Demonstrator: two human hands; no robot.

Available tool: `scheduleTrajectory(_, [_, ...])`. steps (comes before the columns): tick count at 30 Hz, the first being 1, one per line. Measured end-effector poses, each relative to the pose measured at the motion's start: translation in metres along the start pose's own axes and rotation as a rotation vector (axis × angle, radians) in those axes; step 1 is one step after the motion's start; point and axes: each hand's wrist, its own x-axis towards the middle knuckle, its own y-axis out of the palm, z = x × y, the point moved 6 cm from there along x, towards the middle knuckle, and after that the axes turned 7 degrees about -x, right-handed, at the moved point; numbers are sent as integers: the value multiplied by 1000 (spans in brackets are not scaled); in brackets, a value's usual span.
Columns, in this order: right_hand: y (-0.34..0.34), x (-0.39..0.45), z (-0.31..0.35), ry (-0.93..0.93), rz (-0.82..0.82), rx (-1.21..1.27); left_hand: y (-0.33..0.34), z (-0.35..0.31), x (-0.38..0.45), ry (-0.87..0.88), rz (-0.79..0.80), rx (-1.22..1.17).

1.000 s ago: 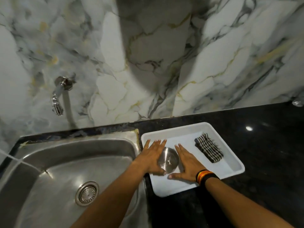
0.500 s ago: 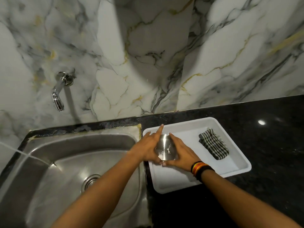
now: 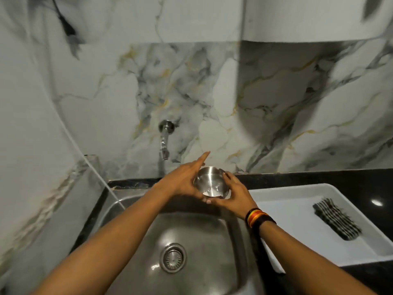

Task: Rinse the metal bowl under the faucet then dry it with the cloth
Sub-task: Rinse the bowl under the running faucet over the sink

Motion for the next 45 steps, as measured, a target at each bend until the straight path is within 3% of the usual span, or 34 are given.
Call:
scheduleTrajectory(8, [62,-4,49,119,-53,41,-77,75,-68,15,-565,198])
scheduleTrajectory(13, [79,3,63,110,-34,-14,-77,92,-45,-124,-708,222])
scheduleTrajectory(25, [106,39,54,95,23,-16,-57,120,25,-289,-671,265])
scheduleTrajectory(31, [122,48,50,140,64,-14,-58,122,25,-223,-708,285])
scheduleTrajectory(45, [127,73,67,92,43,15,-64,130,25,-111,-607,248])
